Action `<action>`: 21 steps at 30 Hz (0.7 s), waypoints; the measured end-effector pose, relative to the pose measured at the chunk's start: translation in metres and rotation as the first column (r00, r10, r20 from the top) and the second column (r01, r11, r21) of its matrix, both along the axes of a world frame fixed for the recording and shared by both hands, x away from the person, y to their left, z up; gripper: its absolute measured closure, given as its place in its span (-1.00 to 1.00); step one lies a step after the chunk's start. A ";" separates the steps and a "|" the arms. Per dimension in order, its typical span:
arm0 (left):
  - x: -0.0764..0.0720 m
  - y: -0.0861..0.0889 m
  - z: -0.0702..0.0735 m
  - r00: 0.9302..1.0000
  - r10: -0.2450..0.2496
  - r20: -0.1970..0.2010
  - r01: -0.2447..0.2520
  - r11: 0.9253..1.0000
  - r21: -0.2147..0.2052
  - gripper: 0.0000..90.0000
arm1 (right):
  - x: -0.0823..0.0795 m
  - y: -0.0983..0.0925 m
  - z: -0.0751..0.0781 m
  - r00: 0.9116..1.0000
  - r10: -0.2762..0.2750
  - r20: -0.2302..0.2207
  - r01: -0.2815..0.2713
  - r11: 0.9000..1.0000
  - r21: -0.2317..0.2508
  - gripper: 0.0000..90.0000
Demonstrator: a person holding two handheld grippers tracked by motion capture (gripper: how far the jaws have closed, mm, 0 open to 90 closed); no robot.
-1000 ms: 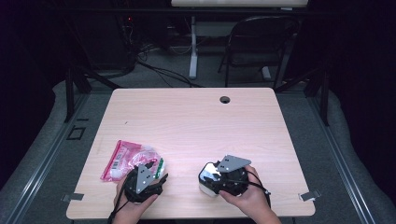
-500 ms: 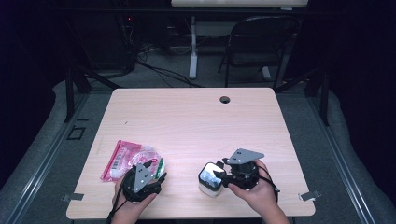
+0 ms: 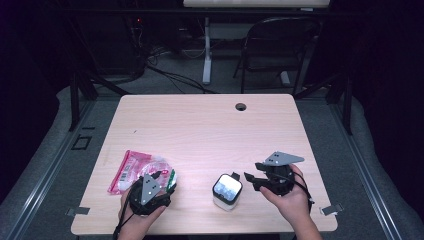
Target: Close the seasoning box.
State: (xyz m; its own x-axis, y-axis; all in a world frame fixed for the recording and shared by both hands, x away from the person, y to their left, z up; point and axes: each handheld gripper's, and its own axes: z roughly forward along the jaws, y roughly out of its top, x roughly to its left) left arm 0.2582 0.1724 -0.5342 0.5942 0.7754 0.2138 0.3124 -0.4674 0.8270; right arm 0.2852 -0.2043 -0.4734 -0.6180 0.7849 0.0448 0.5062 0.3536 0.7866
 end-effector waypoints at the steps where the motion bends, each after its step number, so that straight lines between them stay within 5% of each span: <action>1: 0.000 0.000 0.000 1.000 0.001 0.001 -0.001 1.000 0.000 -0.20 | 0.001 -0.002 -0.001 1.000 -0.007 -0.001 0.007 1.000 0.002 0.04; 21: 0.003 0.012 0.005 0.999 0.035 0.003 -0.035 0.999 -0.032 -0.20 | 0.009 -0.009 -0.016 0.995 -0.085 -0.054 0.085 0.996 -0.004 0.05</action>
